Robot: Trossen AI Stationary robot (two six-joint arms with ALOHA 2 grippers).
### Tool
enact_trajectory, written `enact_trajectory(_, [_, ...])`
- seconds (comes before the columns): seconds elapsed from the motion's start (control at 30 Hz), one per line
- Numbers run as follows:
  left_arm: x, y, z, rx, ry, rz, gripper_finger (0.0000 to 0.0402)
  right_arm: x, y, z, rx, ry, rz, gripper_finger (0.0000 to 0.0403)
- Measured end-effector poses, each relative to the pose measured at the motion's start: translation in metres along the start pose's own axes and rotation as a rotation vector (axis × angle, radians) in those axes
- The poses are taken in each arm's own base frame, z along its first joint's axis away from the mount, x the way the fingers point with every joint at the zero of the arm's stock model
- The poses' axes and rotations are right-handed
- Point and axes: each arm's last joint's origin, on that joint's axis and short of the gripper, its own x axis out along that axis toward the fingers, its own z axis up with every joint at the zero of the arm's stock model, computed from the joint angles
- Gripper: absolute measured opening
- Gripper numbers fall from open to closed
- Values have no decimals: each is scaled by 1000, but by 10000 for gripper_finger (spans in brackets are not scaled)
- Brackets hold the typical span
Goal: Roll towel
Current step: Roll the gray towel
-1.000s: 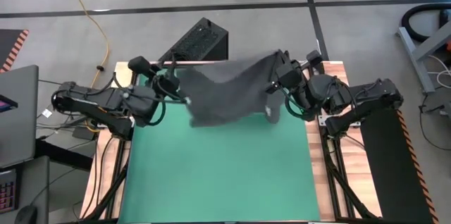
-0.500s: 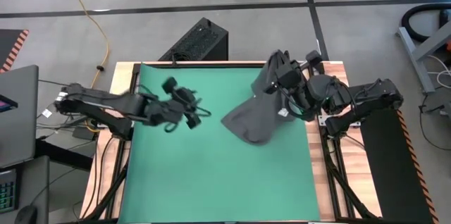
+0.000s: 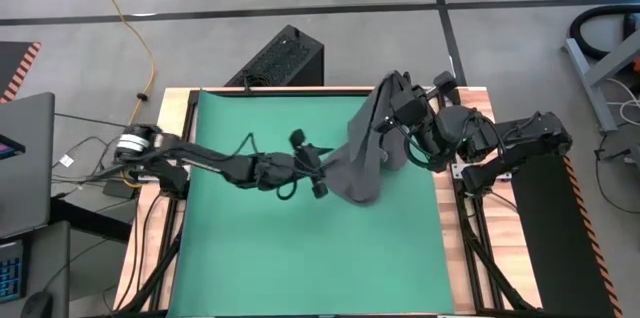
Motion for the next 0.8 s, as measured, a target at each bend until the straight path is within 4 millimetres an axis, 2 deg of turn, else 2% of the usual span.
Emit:
enact_trajectory(0.1, [20, -5, -23, 77, 22, -68, 130, 0, 0, 0, 0, 0, 0, 0])
enact_trajectory(0.2, [28, -9, -39, 142, 61, -69, 130, 0, 0, 0, -3, 1, -1, 0])
enact_trajectory(0.33, [35, -14, -45, 121, 19, -60, 130, 1, 0, 0, -6, 1, -2, 0])
enact_trajectory(0.43, [43, -19, -57, 133, 0, -38, 130, 1, 0, 0, 1, 2, -2, 0])
enact_trajectory(0.53, [53, -24, -67, 187, 19, 14, 130, 1, 0, 0, 10, 1, -3, 0])
enact_trajectory(0.8, [84, -37, -75, 320, 43, 88, 130, 1, -1, 1, 28, 1, -4, 0])
